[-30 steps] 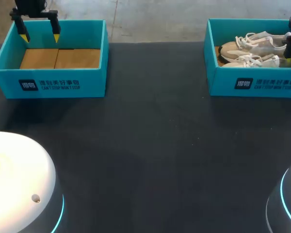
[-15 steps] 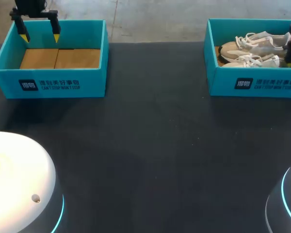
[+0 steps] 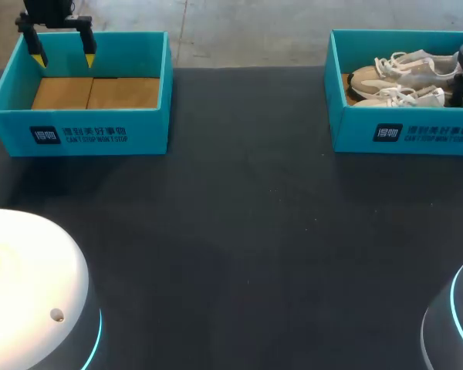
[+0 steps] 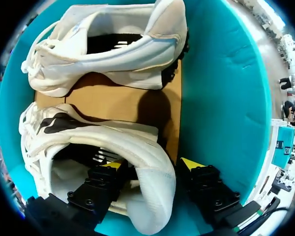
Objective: Take the shoe out of the shoebox, open the shoe tongue, remove and reinsert the insole, then place the shoe into the shoebox
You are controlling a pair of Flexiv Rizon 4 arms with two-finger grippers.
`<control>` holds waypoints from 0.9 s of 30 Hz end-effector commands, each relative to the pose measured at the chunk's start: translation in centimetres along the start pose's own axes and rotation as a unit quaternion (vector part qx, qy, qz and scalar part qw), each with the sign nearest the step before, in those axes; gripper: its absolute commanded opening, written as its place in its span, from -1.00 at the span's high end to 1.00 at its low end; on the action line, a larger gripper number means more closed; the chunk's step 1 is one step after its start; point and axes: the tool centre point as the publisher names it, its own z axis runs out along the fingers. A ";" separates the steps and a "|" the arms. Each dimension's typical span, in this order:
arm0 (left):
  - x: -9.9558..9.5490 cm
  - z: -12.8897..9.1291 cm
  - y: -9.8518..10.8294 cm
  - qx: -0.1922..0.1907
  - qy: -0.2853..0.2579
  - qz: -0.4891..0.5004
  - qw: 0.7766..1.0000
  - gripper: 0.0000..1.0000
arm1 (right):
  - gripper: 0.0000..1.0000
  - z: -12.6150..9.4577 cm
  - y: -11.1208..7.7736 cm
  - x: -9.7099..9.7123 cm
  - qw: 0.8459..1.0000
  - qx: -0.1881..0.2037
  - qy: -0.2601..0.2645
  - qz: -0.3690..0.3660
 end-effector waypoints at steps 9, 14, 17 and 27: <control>0.0 0.0 0.0 0.000 0.000 0.000 1.000 -1.00 | 0.24 1.5 0.3 -0.4 1.000 0.014 0.020 0.013; 0.0 0.0 0.0 0.000 0.000 0.000 1.000 -1.00 | 1.00 1.5 0.2 -0.5 1.000 0.014 0.020 0.016; 0.0 0.0 0.0 0.000 0.000 0.000 1.000 -1.00 | 1.00 1.6 0.1 -0.4 1.000 0.014 0.019 0.018; 0.0 0.0 0.0 0.000 0.000 0.000 1.000 -1.00 | 1.00 0.6 -0.2 -0.3 1.000 0.007 0.005 0.025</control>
